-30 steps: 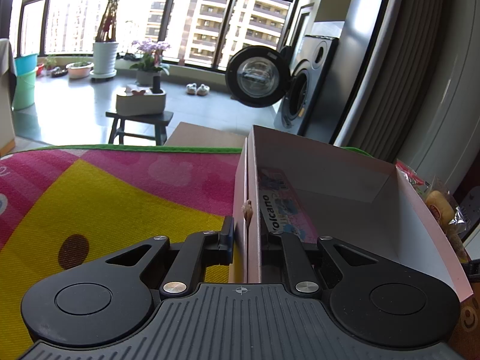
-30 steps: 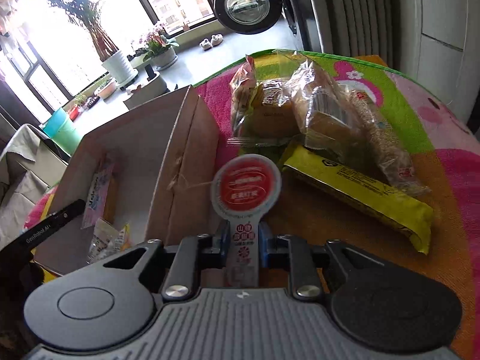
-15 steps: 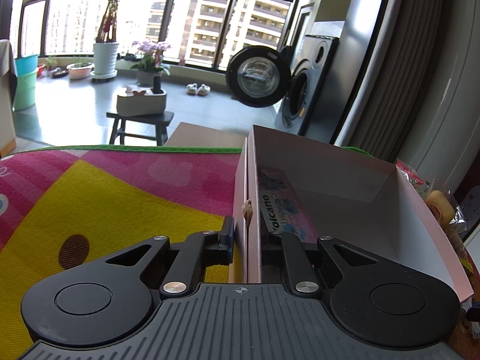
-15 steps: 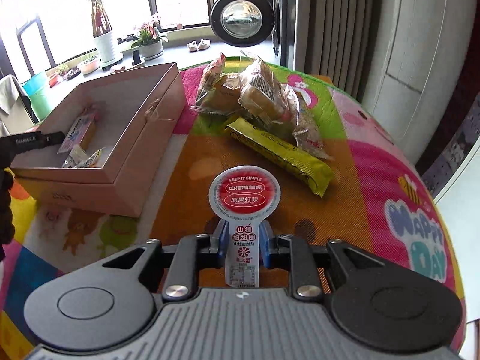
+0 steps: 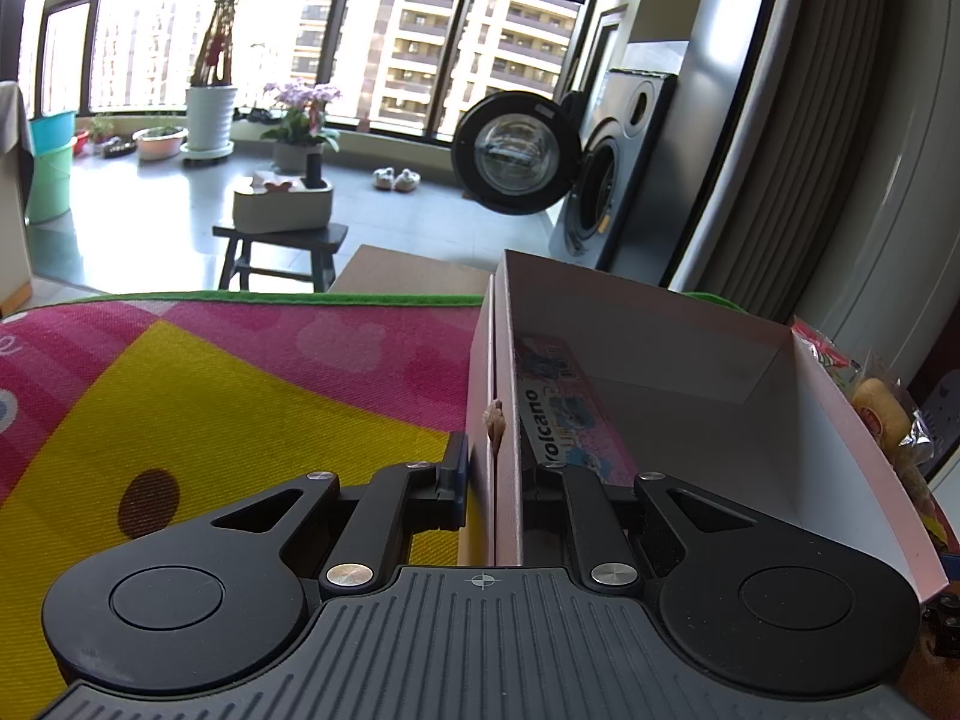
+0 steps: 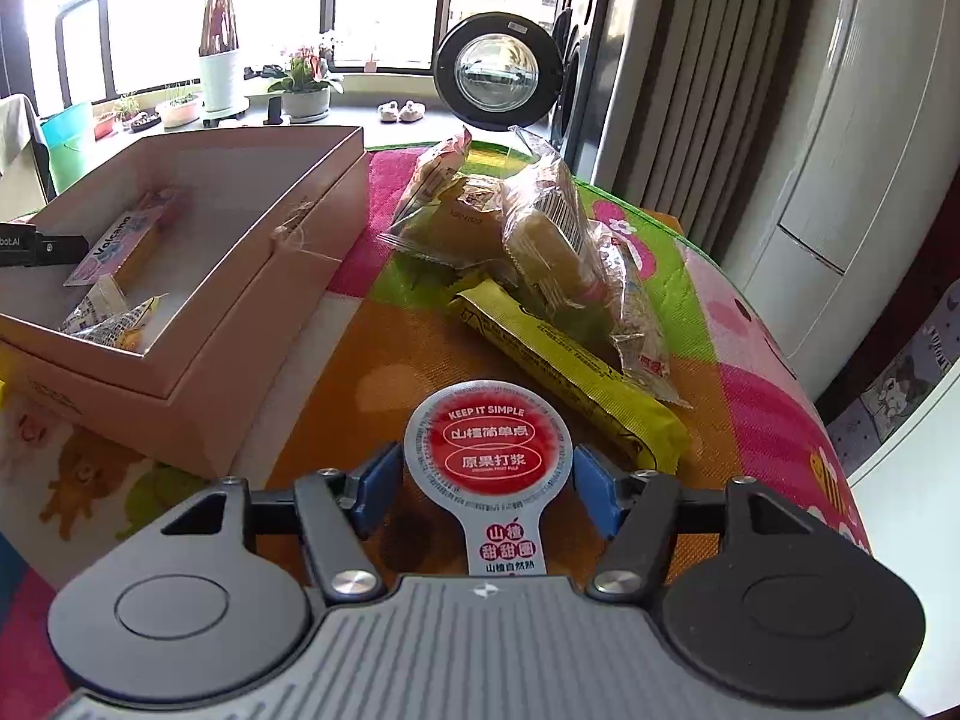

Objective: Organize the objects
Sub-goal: 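Grasp the red round lollipop-shaped snack by its stick with the right tool, then carry the red lollipop snack into the pink box and open the right tool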

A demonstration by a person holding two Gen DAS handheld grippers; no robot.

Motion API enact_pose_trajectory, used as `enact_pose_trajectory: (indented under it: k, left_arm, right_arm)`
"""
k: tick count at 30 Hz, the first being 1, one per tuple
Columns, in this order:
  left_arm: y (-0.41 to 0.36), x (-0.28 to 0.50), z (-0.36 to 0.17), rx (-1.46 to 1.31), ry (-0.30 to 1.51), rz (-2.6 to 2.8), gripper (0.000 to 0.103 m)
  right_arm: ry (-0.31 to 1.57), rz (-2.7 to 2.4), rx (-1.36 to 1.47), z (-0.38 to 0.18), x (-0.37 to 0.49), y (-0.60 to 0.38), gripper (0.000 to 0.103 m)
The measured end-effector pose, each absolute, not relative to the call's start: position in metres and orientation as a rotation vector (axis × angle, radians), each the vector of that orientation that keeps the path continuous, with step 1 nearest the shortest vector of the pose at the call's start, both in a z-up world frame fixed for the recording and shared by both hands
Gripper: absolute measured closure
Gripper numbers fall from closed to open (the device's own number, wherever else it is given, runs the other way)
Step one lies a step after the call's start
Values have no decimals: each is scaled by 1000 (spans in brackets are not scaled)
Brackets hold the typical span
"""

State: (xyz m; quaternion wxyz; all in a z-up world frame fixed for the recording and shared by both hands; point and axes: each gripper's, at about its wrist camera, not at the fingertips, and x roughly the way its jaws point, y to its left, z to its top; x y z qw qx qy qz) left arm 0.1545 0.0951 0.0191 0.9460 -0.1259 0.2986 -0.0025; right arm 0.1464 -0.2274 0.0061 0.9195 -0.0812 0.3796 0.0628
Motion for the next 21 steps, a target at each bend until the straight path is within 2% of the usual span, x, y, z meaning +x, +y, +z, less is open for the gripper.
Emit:
enact_pose_trajectory:
  k: [2,7,10,21]
  left_arm:
    - [95,154,19,-256,608,-5,89]
    - [95,154,19,-250,607,-4,89]
    - [95,154,19,-250,607,-4,89]
    - [94,154,19,-249,607,-3,89]
  right_arm:
    - [777,126,-162,6,149,-228,34]
    - [777,127,-151,6,155,-230,34]
    - [783,141,-163,7,153,-227,41]
    - [816,130,-169,11,137,-226,42]
